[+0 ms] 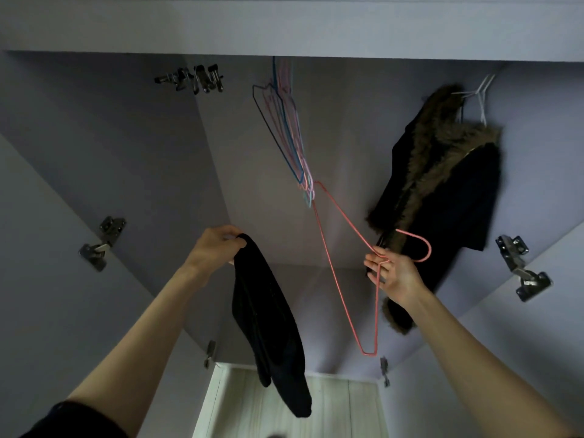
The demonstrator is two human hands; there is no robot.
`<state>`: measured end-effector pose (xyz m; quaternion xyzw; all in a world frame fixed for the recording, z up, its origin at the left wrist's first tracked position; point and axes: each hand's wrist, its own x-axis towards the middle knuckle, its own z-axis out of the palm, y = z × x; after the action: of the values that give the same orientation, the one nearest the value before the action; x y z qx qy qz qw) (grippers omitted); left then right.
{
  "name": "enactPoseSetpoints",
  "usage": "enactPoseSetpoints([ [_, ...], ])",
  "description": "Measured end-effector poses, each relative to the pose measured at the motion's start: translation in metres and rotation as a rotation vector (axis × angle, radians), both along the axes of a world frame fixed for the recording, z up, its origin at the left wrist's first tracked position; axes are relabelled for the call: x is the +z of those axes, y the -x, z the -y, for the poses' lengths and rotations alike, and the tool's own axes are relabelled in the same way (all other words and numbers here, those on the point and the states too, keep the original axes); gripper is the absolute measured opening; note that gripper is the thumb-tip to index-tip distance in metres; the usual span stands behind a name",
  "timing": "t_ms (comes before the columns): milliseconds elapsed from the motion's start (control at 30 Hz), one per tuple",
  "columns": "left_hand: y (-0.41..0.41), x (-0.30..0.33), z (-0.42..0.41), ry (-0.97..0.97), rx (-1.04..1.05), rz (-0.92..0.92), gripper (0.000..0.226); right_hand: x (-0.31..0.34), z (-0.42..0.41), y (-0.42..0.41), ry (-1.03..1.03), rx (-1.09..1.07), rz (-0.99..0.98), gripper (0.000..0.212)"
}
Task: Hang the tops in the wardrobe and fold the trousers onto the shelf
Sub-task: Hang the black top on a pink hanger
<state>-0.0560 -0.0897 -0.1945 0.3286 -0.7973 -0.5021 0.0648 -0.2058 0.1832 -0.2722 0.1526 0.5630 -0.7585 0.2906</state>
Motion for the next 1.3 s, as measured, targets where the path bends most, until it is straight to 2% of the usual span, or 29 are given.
enactPoseSetpoints([
  [167,0.005,-0.004,-0.005,-0.010,0.004,0.016,0.019,0.002,-0.011,-0.003,0.190,-0.074,0.010,0.021],
  [300,0.005,-0.009,-0.011,0.014,-0.010,0.077,0.017,-0.003,-0.019,-0.012,0.112,-0.098,-0.018,0.024],
  [433,0.005,-0.012,-0.016,0.021,-0.043,0.147,0.021,-0.006,-0.025,-0.021,0.400,-0.192,0.059,0.013],
  [500,0.007,-0.007,-0.020,0.014,-0.037,0.142,0.016,-0.004,-0.024,-0.023,0.516,-0.217,0.048,0.016],
  [667,0.011,0.019,-0.037,0.002,-0.091,0.066,0.015,0.010,-0.007,-0.028,0.696,-0.248,0.041,0.019],
  [833,0.007,0.043,-0.046,-0.032,-0.138,-0.017,0.010,0.031,0.017,-0.024,0.850,-0.187,-0.013,0.024],
  [933,0.002,0.053,-0.045,-0.072,-0.133,-0.039,0.012,0.036,0.034,-0.022,0.762,-0.105,-0.059,0.030],
  [1100,-0.011,0.062,-0.015,-0.086,0.065,-0.125,0.012,0.020,0.040,-0.011,0.358,0.149,-0.210,0.056],
  [1200,-0.021,0.058,0.004,-0.037,0.179,-0.162,0.010,0.017,0.035,-0.003,0.063,0.342,-0.436,0.052],
  [1300,-0.023,0.049,0.006,0.051,0.154,-0.165,0.017,0.030,0.035,0.003,-0.200,0.514,-0.664,0.038],
])
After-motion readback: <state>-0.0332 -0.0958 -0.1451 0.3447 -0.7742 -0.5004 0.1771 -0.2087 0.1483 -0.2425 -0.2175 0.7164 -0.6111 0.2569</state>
